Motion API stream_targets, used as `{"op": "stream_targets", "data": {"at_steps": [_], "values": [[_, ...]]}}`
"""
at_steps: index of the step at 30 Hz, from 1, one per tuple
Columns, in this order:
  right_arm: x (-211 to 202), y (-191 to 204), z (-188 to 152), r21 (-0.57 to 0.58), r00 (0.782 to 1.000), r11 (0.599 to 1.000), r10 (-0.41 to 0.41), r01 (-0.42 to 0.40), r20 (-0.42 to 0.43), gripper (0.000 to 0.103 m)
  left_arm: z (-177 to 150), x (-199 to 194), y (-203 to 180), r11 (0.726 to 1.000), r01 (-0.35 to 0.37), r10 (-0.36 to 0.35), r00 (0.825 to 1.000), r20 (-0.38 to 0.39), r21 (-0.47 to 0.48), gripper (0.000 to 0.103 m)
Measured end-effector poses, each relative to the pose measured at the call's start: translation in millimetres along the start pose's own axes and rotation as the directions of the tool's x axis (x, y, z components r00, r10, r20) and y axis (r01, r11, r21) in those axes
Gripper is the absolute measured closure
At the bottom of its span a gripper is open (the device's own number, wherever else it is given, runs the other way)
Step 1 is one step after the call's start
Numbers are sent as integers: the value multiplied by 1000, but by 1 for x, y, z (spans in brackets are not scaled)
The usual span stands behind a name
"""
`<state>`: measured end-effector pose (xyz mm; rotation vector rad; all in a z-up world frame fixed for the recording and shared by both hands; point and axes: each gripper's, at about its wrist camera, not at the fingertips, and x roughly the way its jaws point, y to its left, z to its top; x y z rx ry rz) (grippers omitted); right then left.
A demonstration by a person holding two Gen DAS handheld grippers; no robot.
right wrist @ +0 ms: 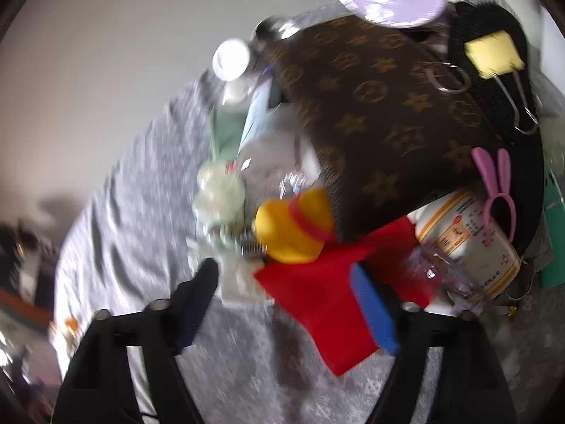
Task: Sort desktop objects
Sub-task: 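Grasp the yellow duck with pink ring from the pile, right gripper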
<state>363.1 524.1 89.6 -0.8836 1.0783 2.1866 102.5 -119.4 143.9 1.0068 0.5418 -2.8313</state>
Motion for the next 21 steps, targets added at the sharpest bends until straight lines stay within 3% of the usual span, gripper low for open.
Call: {"op": "stream_targets", "data": {"at_steps": [3,13,14,15,16,21], "values": [[6,-9,3,56,1000,998,22,-22,-4,22,0,3,-2,1000,0,0,1000,-9,8,0],[18,0,14,-13,996,999,-31,32,83,23,-4,12,-13,997,-36,37,999,-18,70,0],[18,1,14,-31,995,998,-54,57,85,30,-5,13,-14,996,-39,41,999,-16,77,0],[18,2,14,-51,993,994,-87,92,84,46,-5,13,-16,995,-44,45,999,-15,84,0],[18,1,14,-59,991,992,-107,112,83,55,-5,14,-17,995,-46,48,999,-14,91,0],[-1,-8,15,-34,994,997,-64,67,87,56,-5,13,-20,992,-54,55,998,-8,111,0]]}}
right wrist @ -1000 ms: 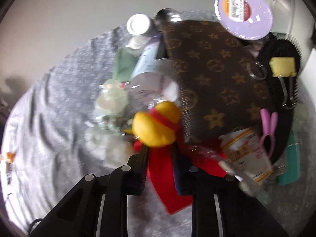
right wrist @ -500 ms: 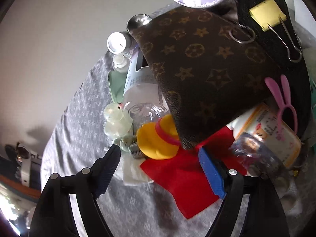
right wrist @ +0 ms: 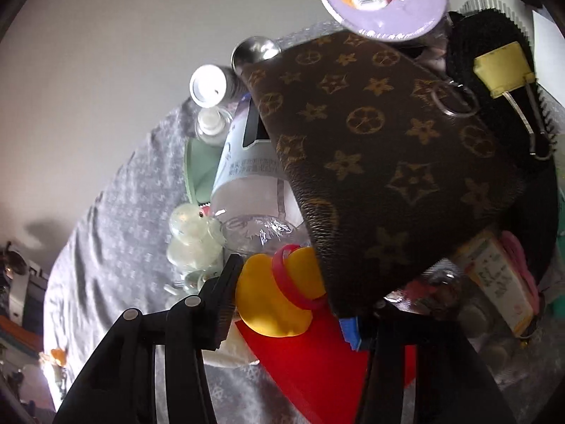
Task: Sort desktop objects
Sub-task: 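Grasp the yellow duck with pink ring from the pile, right gripper, then carry the pink-ringed duck beside the first duck and release it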
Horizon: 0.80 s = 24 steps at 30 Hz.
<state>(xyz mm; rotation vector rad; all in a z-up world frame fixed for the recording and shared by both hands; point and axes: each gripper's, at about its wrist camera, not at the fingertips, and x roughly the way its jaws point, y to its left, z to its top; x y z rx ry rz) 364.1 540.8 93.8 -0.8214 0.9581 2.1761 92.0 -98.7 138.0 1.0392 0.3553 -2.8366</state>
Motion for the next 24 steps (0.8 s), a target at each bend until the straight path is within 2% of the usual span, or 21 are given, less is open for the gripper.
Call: {"op": "stream_targets", "data": {"at_steps": [3,5,8,9,11,13,14,15,16,19,24], "values": [[-20,5,-4,-22,999,998,53,-53,-12,56,1,-4,1,1000,5,-5,1000,9,-5,0],[-39,19,-7,-98,997,993,72,-72,-4,56,2,-6,4,1000,11,-11,1000,12,-18,0],[-73,55,-13,-250,994,963,111,-103,21,56,4,-7,10,999,15,-15,1000,4,-48,0],[-77,80,-17,-291,992,950,125,-112,26,56,4,-6,13,998,20,-20,1000,2,-60,0],[-91,113,-21,-368,985,918,168,-144,34,56,5,-4,19,995,30,-30,1000,-6,-92,0],[-103,170,-20,-447,974,876,224,-182,43,56,5,0,25,991,39,-42,999,-18,-127,0],[-113,194,-48,-472,969,860,242,-193,46,56,5,2,29,988,46,-51,998,-25,-149,0],[-121,220,-49,-513,960,831,278,-216,46,56,5,3,32,985,51,-56,998,-29,-164,0],[-109,248,-43,-537,953,811,302,-234,41,56,5,5,35,982,54,-60,998,-31,-181,0],[-112,310,-47,-597,926,744,378,-300,5,56,5,7,44,973,46,-54,998,-28,-225,0],[-119,409,-80,-679,890,631,450,-375,-73,56,6,12,61,951,28,-36,999,-20,-309,0]]}}
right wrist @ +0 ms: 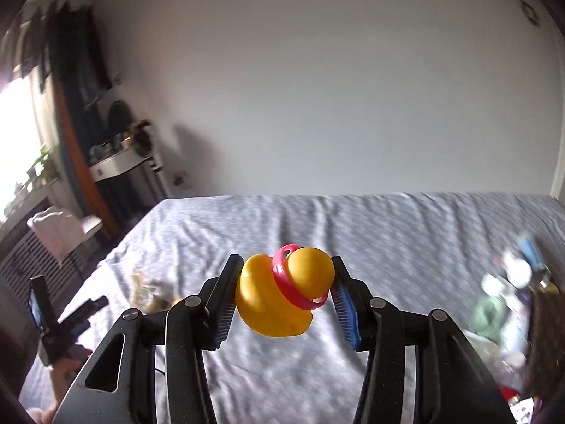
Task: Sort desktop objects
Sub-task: 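Carry the pink-ringed duck beside the first duck and release it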
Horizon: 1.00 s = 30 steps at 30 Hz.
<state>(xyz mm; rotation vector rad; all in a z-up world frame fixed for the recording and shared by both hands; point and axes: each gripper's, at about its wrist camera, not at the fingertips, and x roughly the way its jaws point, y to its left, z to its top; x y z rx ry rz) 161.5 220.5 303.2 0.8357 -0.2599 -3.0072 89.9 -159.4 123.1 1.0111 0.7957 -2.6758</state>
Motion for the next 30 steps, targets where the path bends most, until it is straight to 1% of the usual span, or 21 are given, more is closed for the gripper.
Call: {"op": "stream_targets", "data": {"at_steps": [3,5,7,11,16,19,23,26,27,29,30], "values": [[33,46,10,-56,998,997,49,-51,-32,56,2,6,7,999,-6,5,1000,-10,-37,0],[62,75,12,-98,996,992,68,-74,-66,56,2,11,11,999,-3,2,1000,-22,-53,0],[87,89,7,-132,993,987,74,-86,-93,56,2,16,15,997,4,-7,999,-44,-75,0],[149,101,-8,-154,982,982,86,-113,-170,56,2,20,24,992,16,-23,998,-54,-129,0],[218,117,-35,-162,953,976,94,-144,-287,56,3,23,34,981,30,-42,998,-57,-190,0],[249,128,-51,-157,936,974,100,-161,-338,56,4,25,40,974,30,-44,997,-56,-225,0],[274,141,-63,-169,921,972,90,-164,-379,56,2,31,44,967,33,-57,994,-89,-253,0],[285,154,-67,-175,906,965,107,-193,-409,56,3,31,45,966,36,-59,995,-85,-255,0],[290,161,-70,-185,895,959,117,-214,-430,56,4,31,45,966,35,-58,995,-83,-256,0],[292,172,-73,-215,892,955,94,-207,-443,55,3,31,45,965,32,-56,995,-86,-260,0],[292,177,-75,-240,895,952,66,-190,-442,47,3,32,46,964,30,-56,994,-89,-263,0]]}}
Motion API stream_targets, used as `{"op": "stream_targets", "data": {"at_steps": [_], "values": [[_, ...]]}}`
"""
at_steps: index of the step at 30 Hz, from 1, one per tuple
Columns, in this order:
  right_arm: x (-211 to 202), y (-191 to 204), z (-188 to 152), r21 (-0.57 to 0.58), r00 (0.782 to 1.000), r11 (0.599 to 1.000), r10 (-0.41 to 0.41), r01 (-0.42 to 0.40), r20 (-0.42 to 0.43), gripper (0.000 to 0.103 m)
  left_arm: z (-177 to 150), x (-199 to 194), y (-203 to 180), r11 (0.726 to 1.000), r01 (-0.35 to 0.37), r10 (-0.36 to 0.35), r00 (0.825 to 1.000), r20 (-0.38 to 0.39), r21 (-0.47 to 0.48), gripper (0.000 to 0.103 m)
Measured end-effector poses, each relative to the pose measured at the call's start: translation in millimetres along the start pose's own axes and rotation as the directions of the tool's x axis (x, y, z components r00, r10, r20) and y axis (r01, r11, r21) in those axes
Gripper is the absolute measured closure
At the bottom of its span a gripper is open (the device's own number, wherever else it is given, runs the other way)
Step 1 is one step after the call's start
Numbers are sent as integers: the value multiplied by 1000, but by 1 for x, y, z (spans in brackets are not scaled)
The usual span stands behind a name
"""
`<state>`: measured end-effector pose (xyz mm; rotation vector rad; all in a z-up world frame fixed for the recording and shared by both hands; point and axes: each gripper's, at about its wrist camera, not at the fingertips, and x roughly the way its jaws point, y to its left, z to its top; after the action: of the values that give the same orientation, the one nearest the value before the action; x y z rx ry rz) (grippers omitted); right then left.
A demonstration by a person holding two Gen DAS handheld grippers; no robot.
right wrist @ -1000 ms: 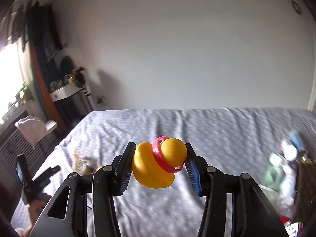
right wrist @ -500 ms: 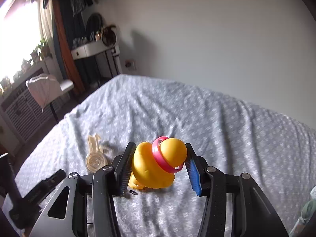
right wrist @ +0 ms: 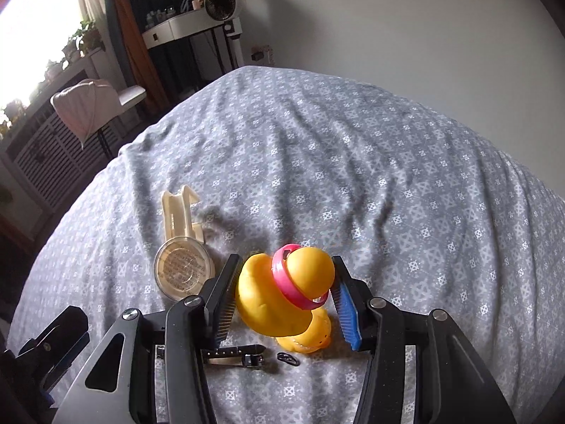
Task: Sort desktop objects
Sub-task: 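Carry the pink-ringed duck beside the first duck and release it, then move the right gripper back to the pile toward the teal bottle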
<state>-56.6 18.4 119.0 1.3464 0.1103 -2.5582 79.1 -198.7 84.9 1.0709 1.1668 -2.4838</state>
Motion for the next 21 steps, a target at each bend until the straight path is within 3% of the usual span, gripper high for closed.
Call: {"op": "stream_targets", "data": {"at_steps": [1,2,3,4,12,17,21], "values": [[0,5,-1,-15,1000,1000,-24,24,1,39,0,0,1,1000,-1,1,1000,-2,-2,0],[-2,8,-1,-21,1000,999,-27,27,7,19,0,0,1,1000,-1,1,1000,-2,-3,0],[-6,10,-2,-24,1000,1000,-17,17,19,8,0,0,1,1000,-2,2,1000,0,-1,0],[-11,11,-3,-26,999,1000,-7,8,32,5,0,0,1,1000,-4,4,1000,2,2,0],[-74,-30,-26,65,995,997,-47,41,88,3,-6,4,-16,995,-14,15,1000,-8,95,0],[-143,-90,-80,171,986,980,-123,102,116,3,-18,6,-39,974,29,-17,998,-57,224,0],[-211,-147,-146,275,964,943,-232,189,134,3,-30,0,-60,939,74,-48,995,-85,335,0]]}}
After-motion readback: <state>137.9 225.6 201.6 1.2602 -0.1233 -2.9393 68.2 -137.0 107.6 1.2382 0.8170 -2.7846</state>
